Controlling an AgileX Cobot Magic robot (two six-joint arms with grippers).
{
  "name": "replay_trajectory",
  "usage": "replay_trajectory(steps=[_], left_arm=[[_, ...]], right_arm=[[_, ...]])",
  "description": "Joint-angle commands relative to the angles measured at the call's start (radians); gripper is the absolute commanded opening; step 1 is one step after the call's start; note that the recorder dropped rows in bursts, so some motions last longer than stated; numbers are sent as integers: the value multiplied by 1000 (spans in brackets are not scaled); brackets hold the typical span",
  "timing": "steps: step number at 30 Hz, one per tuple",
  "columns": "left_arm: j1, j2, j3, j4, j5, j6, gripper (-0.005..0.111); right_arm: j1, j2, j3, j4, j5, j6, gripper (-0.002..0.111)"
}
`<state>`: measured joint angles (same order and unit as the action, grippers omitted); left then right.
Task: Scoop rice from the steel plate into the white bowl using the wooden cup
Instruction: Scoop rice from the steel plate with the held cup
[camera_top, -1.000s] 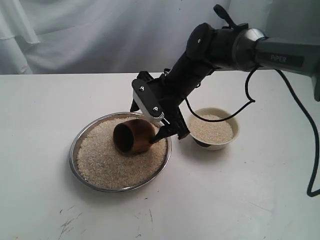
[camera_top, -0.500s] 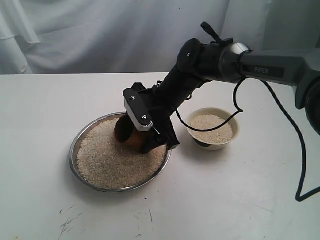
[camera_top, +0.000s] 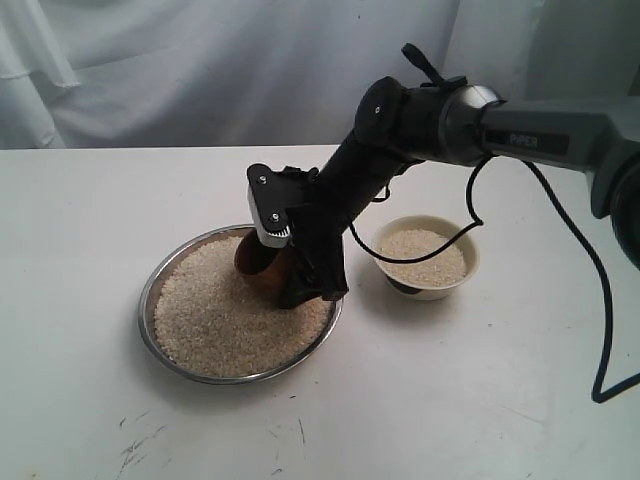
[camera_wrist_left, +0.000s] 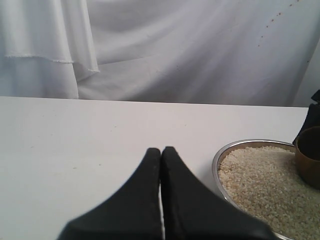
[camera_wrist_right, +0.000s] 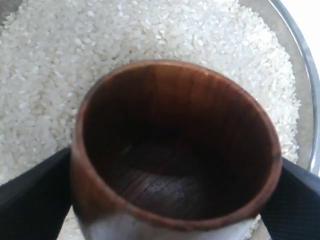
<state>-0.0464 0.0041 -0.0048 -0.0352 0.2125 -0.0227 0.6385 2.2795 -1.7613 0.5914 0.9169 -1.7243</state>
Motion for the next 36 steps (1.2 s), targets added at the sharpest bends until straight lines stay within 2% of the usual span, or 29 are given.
replay_trajectory(steps=[1, 11, 21, 24, 25, 27, 29, 30, 36], left_arm=[[-4, -4, 5, 0, -6, 1, 0], [-4, -4, 5, 0, -6, 1, 0], [-4, -4, 5, 0, -6, 1, 0], [-4, -4, 5, 0, -6, 1, 0], [-4, -4, 5, 0, -6, 1, 0], [-4, -4, 5, 0, -6, 1, 0], [-4, -4, 5, 0, -6, 1, 0], [-4, -4, 5, 0, -6, 1, 0], [-4, -4, 5, 0, -6, 1, 0]], right_arm=[[-6, -6, 2, -24, -4, 156, 83], [-12, -12, 0, -26, 19, 350, 83], [-21, -6, 0, -5, 32, 360, 80], [-21, -6, 0, 22, 31, 357, 67], [-21, -6, 0, 24, 36, 357, 58], [-21, -8, 0, 7, 53, 361, 33], [-21, -13, 0, -32, 69, 402, 4], [-21, -21, 0, -52, 73, 427, 0], [1, -73, -47, -176, 112, 607, 0]])
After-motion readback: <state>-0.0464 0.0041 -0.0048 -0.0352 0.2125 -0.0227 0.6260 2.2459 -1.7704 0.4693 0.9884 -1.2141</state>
